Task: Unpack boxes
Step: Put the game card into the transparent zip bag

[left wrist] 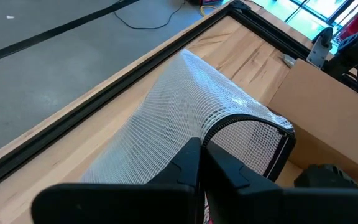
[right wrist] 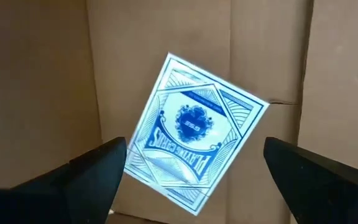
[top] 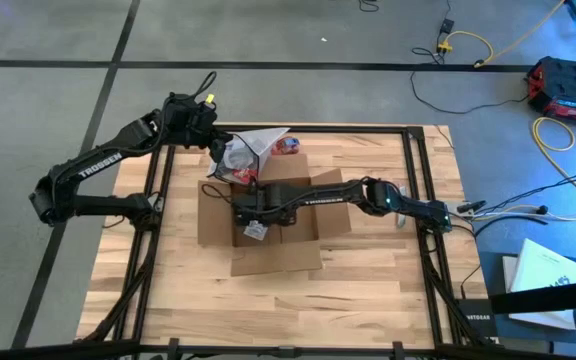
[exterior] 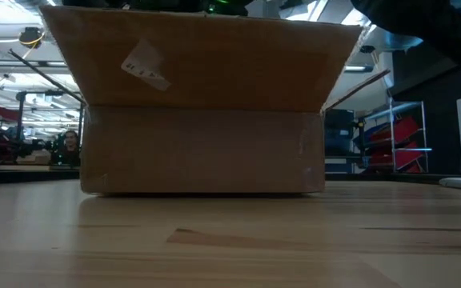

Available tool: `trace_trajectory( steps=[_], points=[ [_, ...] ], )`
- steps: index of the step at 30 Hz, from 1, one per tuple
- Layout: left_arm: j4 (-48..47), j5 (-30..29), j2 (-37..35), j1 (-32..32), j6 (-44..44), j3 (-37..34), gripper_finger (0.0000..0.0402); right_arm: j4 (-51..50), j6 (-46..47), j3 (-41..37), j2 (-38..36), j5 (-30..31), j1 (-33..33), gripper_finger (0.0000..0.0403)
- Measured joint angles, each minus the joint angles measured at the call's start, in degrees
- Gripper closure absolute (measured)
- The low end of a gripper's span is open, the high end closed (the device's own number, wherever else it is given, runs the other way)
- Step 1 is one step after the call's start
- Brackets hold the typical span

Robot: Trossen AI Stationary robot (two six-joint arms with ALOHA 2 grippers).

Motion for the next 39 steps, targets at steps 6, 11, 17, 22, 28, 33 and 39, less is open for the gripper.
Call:
trace_trajectory(
  steps=[6,11,17,22,28,33,39],
  points=[
    [0.0,-0.02,0.0,0.0,-0.03,0.0,0.0402,1.23,1.94,-0.01,0.16,0.52,-0.01,0.0036],
    [-0.02,0.0,0.0,0.0,-0.24,0.0,0.0402,3.63,3.94,-2.7,0.33,0.82,-0.08,0.0036],
    [-0.04,-0.01,0.0,0.0,-0.24,0.0,0.0402,6.18,5.34,-5.65,0.32,-0.13,-0.37,0.0036],
    [-0.04,0.0,0.0,-0.02,-0.24,0.0,0.0402,7.29,6.03,-7.11,0.21,0.29,-0.8,0.0036],
    [-0.16,-0.02,0.0,-0.02,-0.24,0.0,0.0402,6.61,5.33,-7.5,0.15,-0.19,-1.11,0.0036],
    [-0.28,0.0,0.0,-0.02,0.13,0.0,0.0402,5.58,3.06,-7.5,0.06,-2.87,-1.18,0.0036],
    [-0.52,0.0,0.0,-0.02,0.07,0.0,0.0402,5.2,4.02,-6.71,0.09,-3.84,-1.07,0.0036]
  ],
)
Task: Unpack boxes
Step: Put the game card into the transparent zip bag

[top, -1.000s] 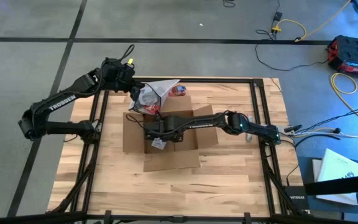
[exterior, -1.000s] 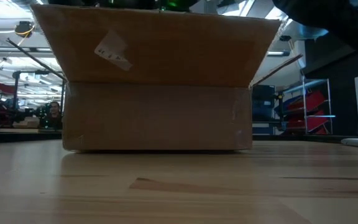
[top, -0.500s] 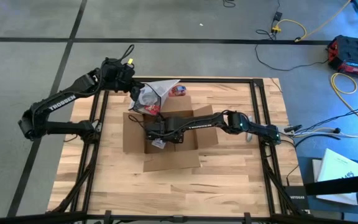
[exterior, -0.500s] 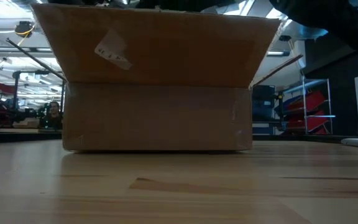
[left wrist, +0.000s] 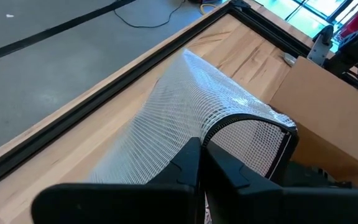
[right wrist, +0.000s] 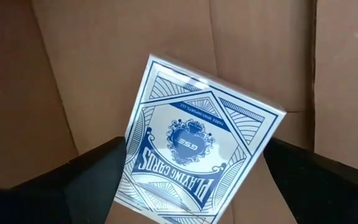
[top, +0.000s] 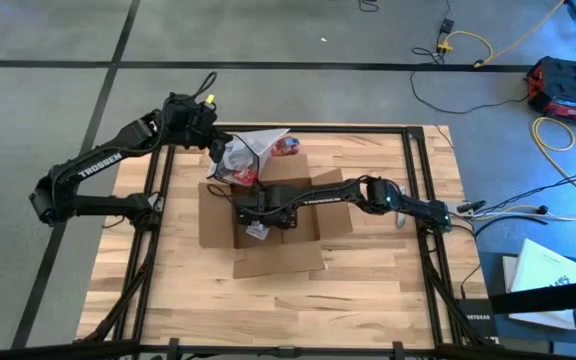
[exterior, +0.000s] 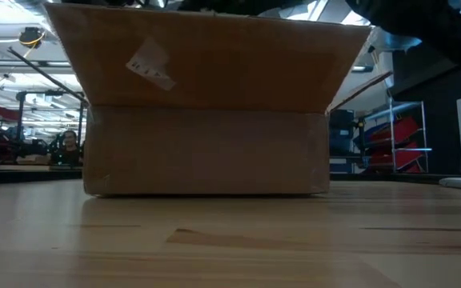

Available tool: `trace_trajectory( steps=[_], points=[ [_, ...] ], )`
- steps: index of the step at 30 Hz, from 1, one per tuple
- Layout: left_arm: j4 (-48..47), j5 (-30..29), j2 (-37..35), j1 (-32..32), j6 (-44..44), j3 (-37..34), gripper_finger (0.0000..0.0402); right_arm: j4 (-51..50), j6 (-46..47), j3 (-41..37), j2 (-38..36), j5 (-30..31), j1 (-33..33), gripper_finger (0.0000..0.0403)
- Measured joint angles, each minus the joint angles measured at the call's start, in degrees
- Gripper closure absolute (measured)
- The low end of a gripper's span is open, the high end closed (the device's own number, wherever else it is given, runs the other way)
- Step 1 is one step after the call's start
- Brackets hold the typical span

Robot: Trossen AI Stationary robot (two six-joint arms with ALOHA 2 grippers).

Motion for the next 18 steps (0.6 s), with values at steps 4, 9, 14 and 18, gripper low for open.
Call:
trace_trajectory(
  steps=[4,9,14,18],
  points=[
    [-0.97,-0.01,0.0,0.0,0.07,0.0,0.0402,-0.1,0.3,0.65,0.11,-0.86,0.02,0.0036],
    [-1.19,0.0,0.0,0.0,0.03,0.0,0.0402,1.74,1.21,0.72,0.22,-2.03,0.29,0.0036],
    [-1.18,-0.02,0.0,0.0,0.06,0.0,0.0402,2.08,0.69,0.74,0.24,-2.06,0.44,0.0036],
    [-1.19,-0.02,0.0,0.0,0.05,0.0,0.0402,2.62,0.2,0.79,0.23,-2.12,0.37,0.0036]
  ],
)
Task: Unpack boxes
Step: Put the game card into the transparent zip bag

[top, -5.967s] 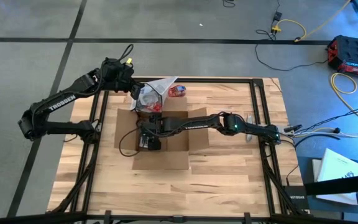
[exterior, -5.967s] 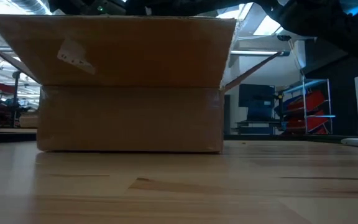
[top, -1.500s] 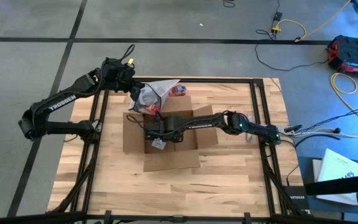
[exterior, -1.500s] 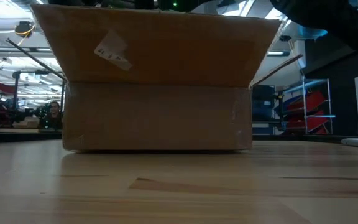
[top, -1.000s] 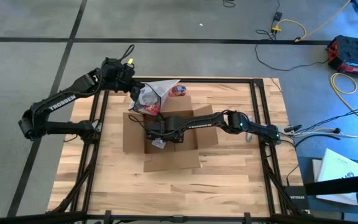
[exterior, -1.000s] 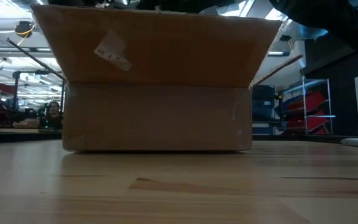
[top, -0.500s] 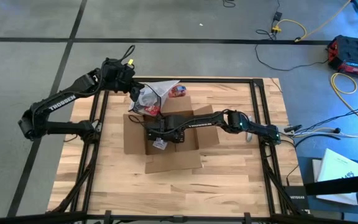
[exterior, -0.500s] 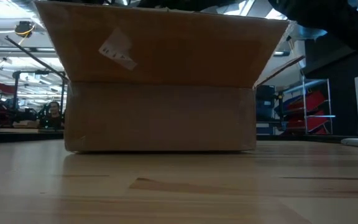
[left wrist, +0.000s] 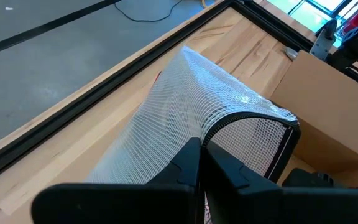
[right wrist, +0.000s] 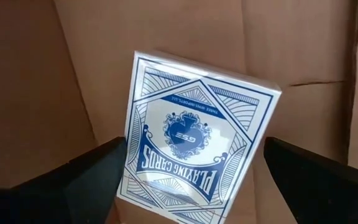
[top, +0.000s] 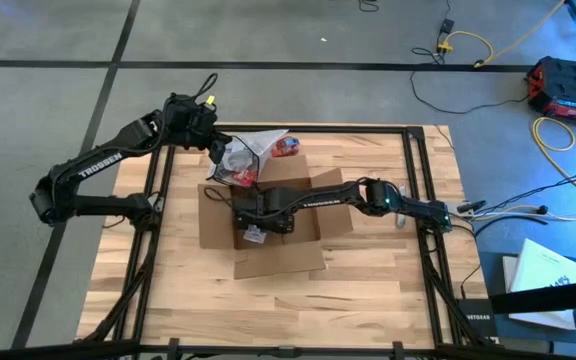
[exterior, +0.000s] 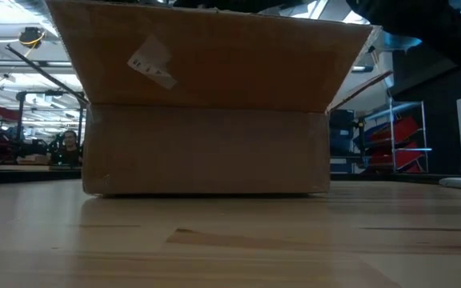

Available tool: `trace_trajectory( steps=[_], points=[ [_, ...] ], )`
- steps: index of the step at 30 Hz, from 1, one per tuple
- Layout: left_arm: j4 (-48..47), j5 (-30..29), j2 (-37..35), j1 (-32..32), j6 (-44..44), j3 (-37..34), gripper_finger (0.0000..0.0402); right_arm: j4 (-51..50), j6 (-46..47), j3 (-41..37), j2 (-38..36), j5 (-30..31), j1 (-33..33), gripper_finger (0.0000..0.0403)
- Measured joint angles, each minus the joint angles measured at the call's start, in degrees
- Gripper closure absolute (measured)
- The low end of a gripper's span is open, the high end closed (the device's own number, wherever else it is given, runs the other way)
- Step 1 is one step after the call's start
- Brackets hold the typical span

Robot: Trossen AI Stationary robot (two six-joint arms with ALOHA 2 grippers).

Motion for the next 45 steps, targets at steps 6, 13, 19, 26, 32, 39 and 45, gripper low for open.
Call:
trace_trajectory(
  steps=[6,13,19,26,32,39,45],
  points=[
    [0.0,0.01,0.0,0.0,0.05,0.0,0.0402,0.17,-1.31,0.04,-0.3,-0.45,-0.02,0.0036],
    [0.0,-0.31,0.0,0.0,0.71,0.0,0.0402,2.01,-1.42,0.04,-0.47,-1.28,-0.02,0.0036],
    [-0.06,-0.43,0.0,0.0,0.71,0.0,0.0402,3.3,1.69,0.11,-0.56,-1.09,-0.02,0.0036],
    [-0.17,-0.44,0.0,0.0,0.8,0.0,0.0402,2.04,6.36,0.15,0.23,1.43,-0.04,0.0036],
    [-0.01,-0.44,0.0,0.0,0.93,0.0,0.0402,2.61,8.32,0.17,0.74,1.86,-0.46,0.0036],
    [0.01,-0.44,0.0,0.01,0.95,0.01,0.0402,-0.51,6.54,0.35,1.32,1.73,-0.42,0.0036],
    [-0.02,-0.44,0.0,0.0,0.78,0.02,0.0402,-6.95,2.14,0.33,1.34,1.31,-0.84,0.0036]
  ],
)
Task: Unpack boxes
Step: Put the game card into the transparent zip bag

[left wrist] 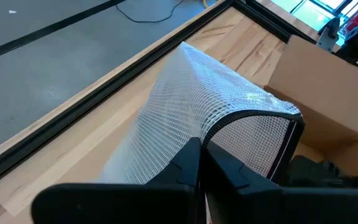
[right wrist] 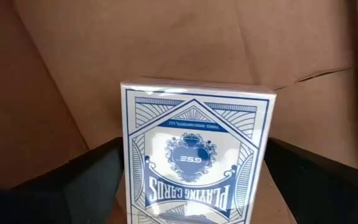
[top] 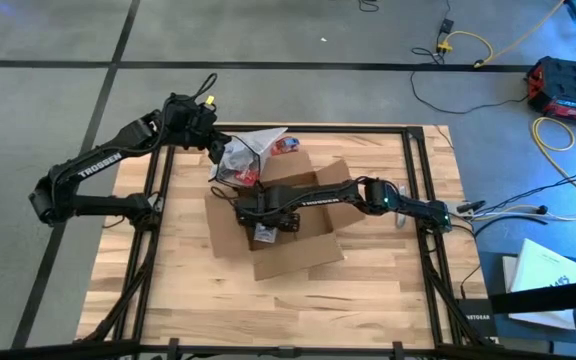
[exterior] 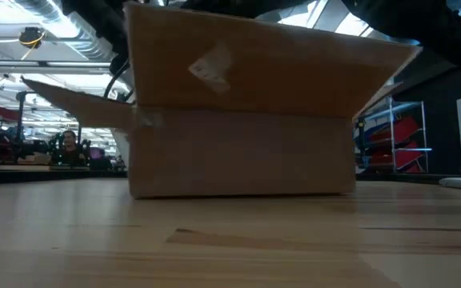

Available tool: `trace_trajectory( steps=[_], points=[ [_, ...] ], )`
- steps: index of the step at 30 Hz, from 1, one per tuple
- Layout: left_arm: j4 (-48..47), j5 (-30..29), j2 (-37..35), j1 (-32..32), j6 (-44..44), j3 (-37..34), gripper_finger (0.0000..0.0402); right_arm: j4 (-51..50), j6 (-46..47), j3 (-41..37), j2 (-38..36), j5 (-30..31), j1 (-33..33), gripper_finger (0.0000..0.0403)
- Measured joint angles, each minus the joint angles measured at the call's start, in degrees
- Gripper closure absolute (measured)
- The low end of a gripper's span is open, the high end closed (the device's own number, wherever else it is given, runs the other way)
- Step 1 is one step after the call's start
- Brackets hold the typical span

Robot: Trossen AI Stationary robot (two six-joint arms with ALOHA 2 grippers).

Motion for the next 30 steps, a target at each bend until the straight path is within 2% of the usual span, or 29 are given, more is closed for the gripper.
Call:
trace_trajectory(
  steps=[12,20,30],
  points=[
    [-0.22,0.02,0.01,0.01,-0.04,-0.01,0.0402,2.76,-4.82,-0.13,0.13,3.28,-0.22,0.0041],
    [-0.04,0.02,0.0,0.0,-0.04,0.0,0.0402,3.38,-9.87,-0.15,0.15,2.96,-0.35,0.0124],
    [0.46,0.02,0.02,0.01,-0.05,-0.01,0.0402,1.76,-13.05,0.11,-0.39,2.49,-0.38,0.0114]
  ],
)
